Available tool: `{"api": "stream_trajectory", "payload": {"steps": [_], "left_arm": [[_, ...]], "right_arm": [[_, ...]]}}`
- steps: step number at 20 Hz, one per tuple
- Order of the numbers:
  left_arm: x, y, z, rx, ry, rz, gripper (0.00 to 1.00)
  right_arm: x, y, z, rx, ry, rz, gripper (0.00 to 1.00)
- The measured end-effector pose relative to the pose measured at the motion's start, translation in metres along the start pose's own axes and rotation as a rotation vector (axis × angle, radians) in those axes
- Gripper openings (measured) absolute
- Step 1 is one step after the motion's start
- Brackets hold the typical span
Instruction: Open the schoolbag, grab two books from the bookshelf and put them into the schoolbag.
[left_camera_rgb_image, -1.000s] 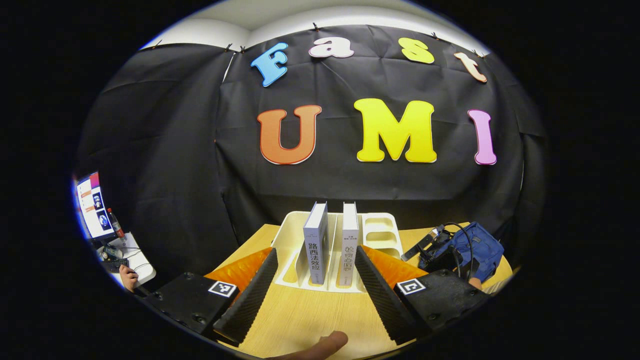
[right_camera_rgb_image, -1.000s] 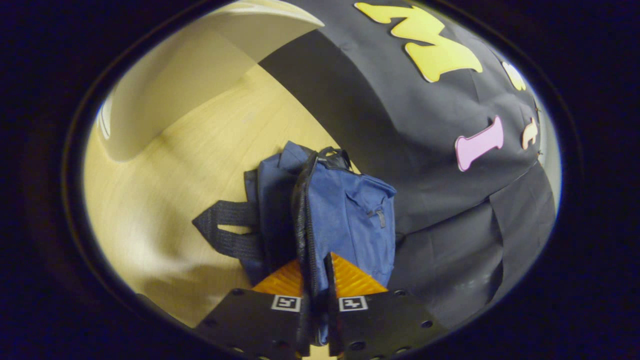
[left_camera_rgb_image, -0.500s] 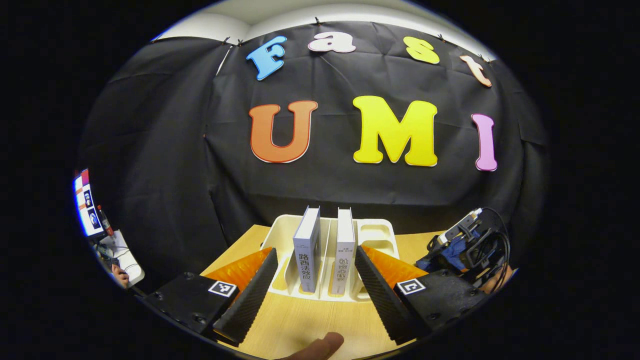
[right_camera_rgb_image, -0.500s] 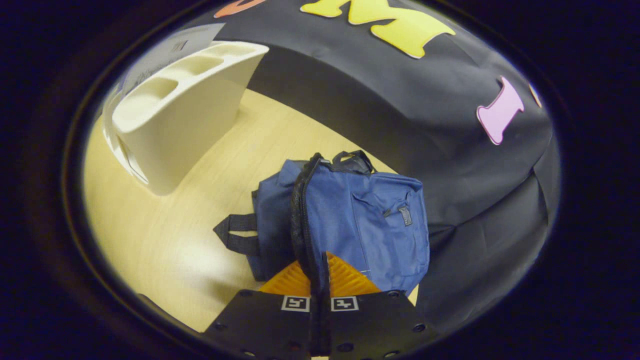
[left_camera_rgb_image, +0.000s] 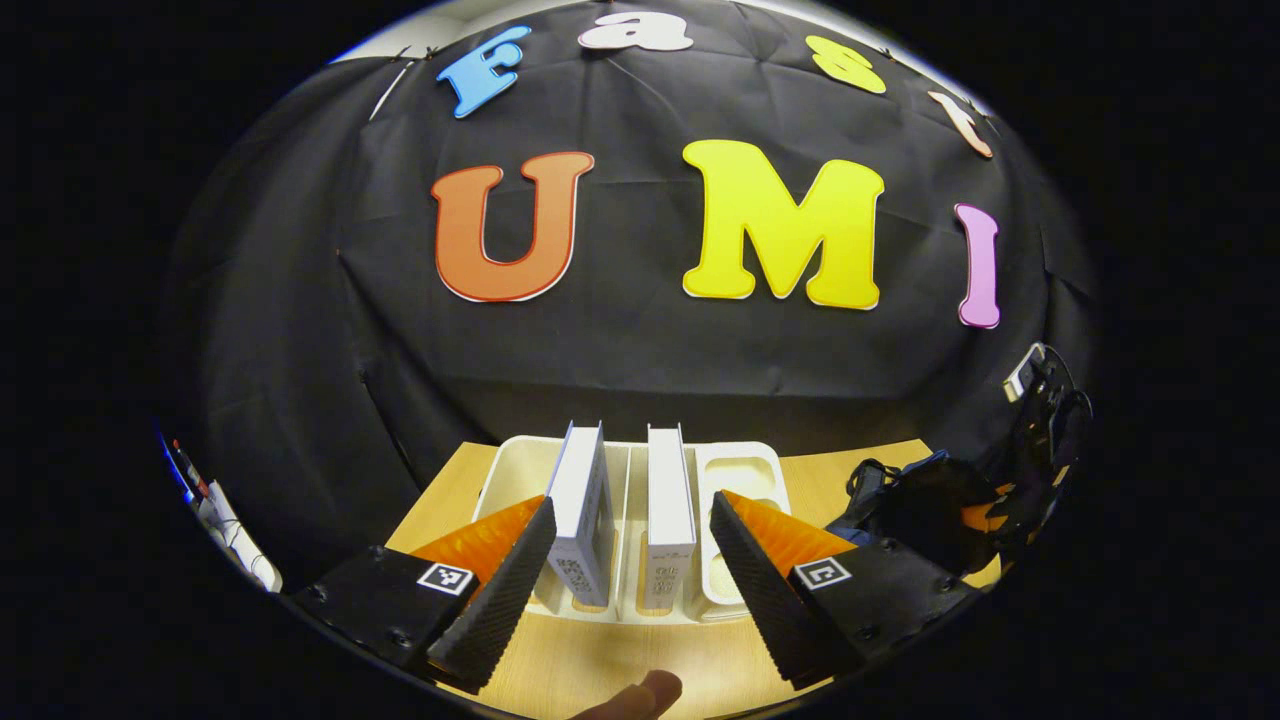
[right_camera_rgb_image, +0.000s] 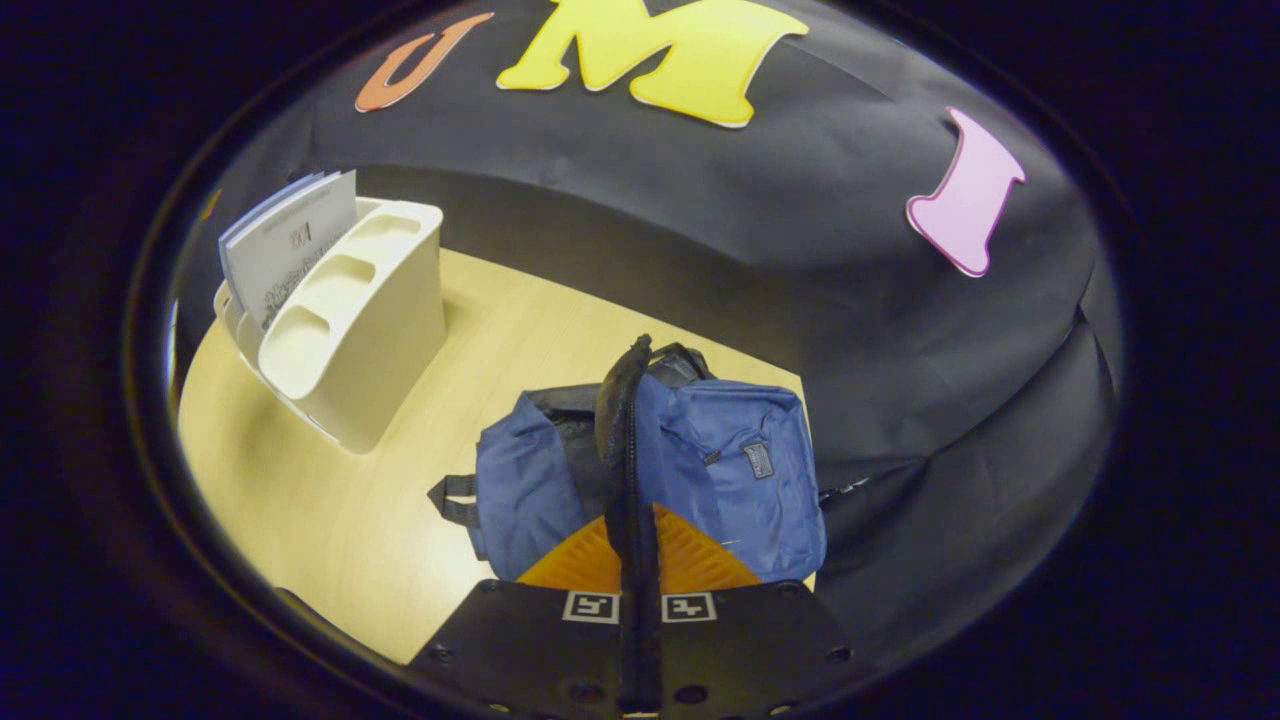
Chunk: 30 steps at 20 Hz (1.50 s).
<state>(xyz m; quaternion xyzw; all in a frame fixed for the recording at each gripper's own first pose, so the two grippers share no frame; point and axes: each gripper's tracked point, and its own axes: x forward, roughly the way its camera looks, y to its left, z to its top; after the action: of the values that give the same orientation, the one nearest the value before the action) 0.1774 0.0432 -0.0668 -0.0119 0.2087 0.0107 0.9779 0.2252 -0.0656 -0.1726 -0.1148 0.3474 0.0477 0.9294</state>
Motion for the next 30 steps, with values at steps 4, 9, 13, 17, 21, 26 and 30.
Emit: {"api": "stream_trajectory", "payload": {"steps": [4, 9, 13, 17, 21, 26, 30], "left_arm": [[0.04, -0.019, 0.0, -0.008, 0.159, -0.045, 1.0], [0.081, -0.035, -0.027, -0.05, 0.446, -0.072, 1.0], [0.106, -0.029, -0.05, 0.037, 0.636, -0.039, 0.97], [0.117, -0.029, -0.077, 0.079, 0.807, -0.014, 0.87], [0.129, -0.017, -0.09, 0.102, 0.888, 0.046, 0.68], [0.12, -0.027, -0.095, 0.046, 0.935, 0.032, 0.48], [0.095, -0.021, -0.085, 0.045, 0.932, 0.039, 0.47]], "right_arm": [[-0.01, -0.032, 0.008, 0.058, -0.003, 0.058, 0.01], [-0.02, -0.065, 0.015, 0.095, -0.01, 0.117, 0.01], [-0.02, -0.075, 0.015, 0.105, -0.021, 0.159, 0.01], [-0.018, -0.075, 0.01, 0.112, -0.027, 0.198, 0.01], [-0.019, -0.083, 0.007, 0.133, -0.035, 0.213, 0.0], [-0.02, -0.102, 0.011, 0.14, -0.027, 0.208, 0.0], [-0.017, -0.105, 0.011, 0.15, -0.017, 0.215, 0.01]]}}
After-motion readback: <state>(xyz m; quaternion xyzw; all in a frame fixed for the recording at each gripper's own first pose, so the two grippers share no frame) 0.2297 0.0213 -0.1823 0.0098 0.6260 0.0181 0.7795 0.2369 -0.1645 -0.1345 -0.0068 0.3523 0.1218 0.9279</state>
